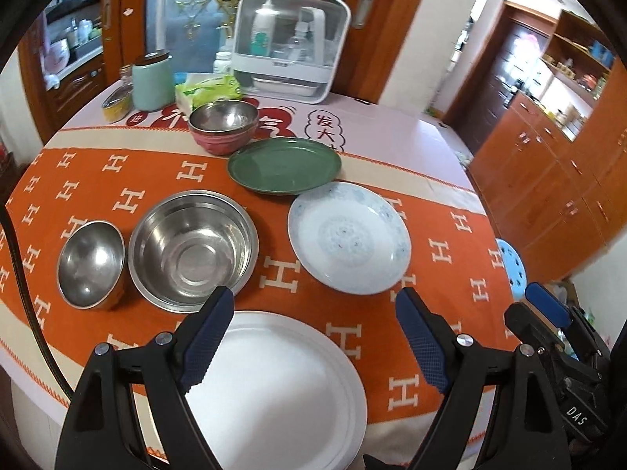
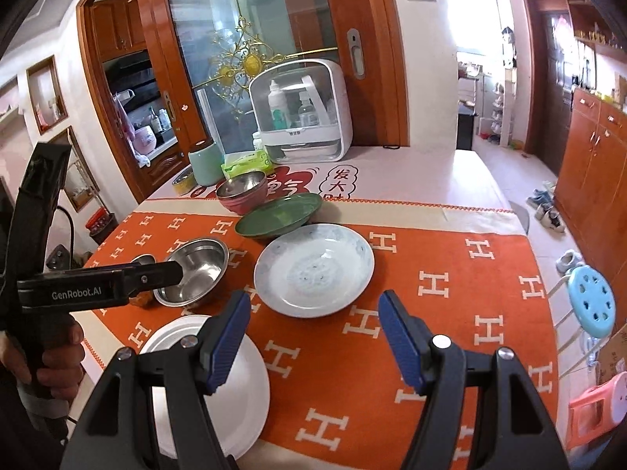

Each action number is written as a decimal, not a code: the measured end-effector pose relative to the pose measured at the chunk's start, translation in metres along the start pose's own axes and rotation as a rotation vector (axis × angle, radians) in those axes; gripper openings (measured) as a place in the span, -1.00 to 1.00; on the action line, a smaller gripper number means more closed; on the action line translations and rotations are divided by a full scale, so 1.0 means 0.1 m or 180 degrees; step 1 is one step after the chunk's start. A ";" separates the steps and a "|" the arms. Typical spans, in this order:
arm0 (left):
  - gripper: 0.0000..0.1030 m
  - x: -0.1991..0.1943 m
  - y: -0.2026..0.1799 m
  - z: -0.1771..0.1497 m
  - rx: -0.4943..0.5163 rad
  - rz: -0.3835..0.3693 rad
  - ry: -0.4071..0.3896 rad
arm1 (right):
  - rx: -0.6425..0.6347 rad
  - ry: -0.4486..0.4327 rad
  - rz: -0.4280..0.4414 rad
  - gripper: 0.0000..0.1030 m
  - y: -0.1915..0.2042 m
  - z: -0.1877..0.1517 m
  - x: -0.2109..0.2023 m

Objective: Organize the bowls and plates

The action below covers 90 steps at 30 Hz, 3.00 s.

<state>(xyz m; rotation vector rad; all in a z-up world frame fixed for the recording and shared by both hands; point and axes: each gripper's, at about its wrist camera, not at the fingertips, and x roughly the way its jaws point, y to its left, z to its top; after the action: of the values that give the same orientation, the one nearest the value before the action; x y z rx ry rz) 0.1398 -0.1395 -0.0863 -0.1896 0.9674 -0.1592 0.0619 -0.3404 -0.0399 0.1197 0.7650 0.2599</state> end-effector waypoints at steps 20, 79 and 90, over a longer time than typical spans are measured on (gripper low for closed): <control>0.62 0.84 -0.17 0.04 -0.0369 0.0301 0.0292 | 0.0104 0.0347 0.0313 0.32 -0.65 0.09 0.81; -0.33 2.08 -0.14 0.16 -0.0438 0.0583 0.0483 | 0.0093 0.0623 0.0728 -0.44 -0.84 -0.15 2.03; -0.58 1.98 -0.12 0.11 -0.0444 0.0653 0.0507 | 0.0276 0.0806 0.0633 -0.57 -0.87 -0.12 2.02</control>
<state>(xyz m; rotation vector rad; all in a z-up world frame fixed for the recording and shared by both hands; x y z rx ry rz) 0.2586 -0.1933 -0.2366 -0.2067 1.1509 0.0832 0.2096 -0.3686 -0.2007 0.2490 1.0180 0.4363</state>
